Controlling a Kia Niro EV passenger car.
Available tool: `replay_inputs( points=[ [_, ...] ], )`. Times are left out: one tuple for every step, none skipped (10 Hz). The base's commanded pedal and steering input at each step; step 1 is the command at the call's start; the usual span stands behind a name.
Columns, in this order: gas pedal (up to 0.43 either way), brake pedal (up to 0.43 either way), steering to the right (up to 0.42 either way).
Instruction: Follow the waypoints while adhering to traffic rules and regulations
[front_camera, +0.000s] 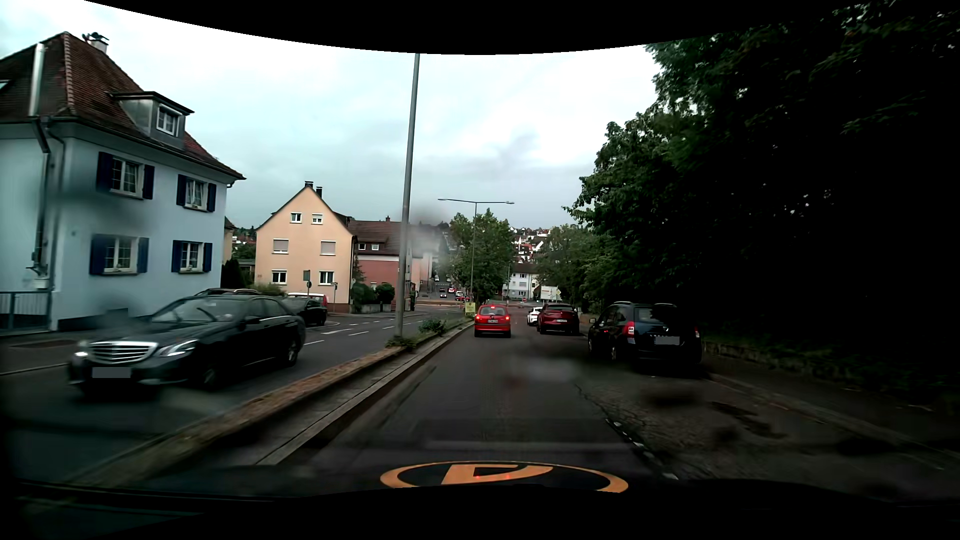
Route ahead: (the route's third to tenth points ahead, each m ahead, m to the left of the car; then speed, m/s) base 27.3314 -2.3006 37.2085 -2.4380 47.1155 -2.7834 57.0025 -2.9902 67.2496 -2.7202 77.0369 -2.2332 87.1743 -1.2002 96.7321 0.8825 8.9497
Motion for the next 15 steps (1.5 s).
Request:
replay_inputs(
  points=[
    [0.000, 0.000, 0.006],
    [0.000, 0.000, 0.005],
    [0.000, 0.000, 0.004],
    [0.000, 0.037, 0.004],
    [0.000, 0.061, 0.003],
    [0.000, 0.067, 0.003],
    [0.000, 0.037, 0.003],
    [0.000, 0.049, 0.003],
    [0.000, 0.055, 0.003],
    [0.000, 0.055, 0.003],
    [0.000, 0.055, 0.003],
    [0.000, 0.043, 0.004],
    [0.000, 0.043, 0.004],
    [0.000, 0.043, 0.005],
    [0.000, 0.037, 0.005]
  ],
)
